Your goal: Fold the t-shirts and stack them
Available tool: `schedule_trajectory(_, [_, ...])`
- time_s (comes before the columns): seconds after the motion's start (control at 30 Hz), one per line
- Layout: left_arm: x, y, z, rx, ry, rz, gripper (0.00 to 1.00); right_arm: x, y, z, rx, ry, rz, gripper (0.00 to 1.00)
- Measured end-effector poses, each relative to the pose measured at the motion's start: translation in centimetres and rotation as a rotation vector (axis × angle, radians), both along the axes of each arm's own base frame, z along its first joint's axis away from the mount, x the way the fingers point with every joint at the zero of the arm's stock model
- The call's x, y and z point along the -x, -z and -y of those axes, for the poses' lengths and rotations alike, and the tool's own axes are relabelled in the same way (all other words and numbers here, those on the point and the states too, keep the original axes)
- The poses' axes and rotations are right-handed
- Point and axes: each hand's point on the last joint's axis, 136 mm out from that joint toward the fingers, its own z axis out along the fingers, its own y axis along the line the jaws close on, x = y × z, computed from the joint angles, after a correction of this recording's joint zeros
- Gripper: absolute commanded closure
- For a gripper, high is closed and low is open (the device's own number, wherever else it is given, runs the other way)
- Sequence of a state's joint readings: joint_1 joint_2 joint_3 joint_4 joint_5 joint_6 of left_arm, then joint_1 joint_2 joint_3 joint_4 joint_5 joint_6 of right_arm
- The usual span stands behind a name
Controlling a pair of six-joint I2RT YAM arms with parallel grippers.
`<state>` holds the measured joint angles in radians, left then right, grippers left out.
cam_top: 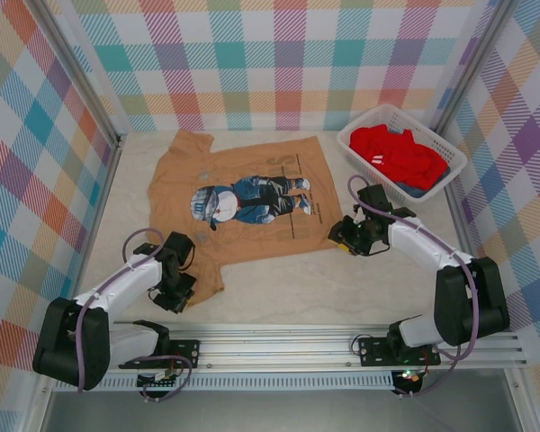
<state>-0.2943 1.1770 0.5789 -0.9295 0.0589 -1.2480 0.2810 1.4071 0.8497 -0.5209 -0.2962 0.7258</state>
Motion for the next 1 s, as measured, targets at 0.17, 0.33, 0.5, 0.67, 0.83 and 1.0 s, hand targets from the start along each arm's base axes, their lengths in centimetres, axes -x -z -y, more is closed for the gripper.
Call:
schedule_trajectory(0.17, [-0.8,-1.1,0.7,0.019,0.019,0.016,0.79,0.0,0.3,0.0,0.003,0.002,-0.007,0.64])
schedule_trajectory(0.33, [-0.4,-0.5,1.5,0.045,0.036,-0.036,0.60,0.0,0.8,0.1,0.012,0.006,-0.024,0.64])
schedule_trajectory(0.5, [-0.8,-2.3,1.1,0.027,0.077,0.009,0.45,0.0,0.9,0.1,0.014,0.007,-0.026,0.64])
schedule_trajectory(0.67, [0.1,-3.9,-0.4,-0.037,0.113,0.033,0.51,-0.1,1.0,0.2,0.020,0.009,-0.024,0.64])
schedule_trajectory(0.83, [1.1,-2.8,-1.3,-0.075,0.125,0.007,0.58,-0.1,1.0,0.2,0.020,0.009,-0.024,0.64])
schedule_trajectory(1.0, [0.9,-0.6,-1.2,-0.071,0.122,0.009,0.63,-0.1,1.0,0.2,0.020,0.009,-0.024,0.64])
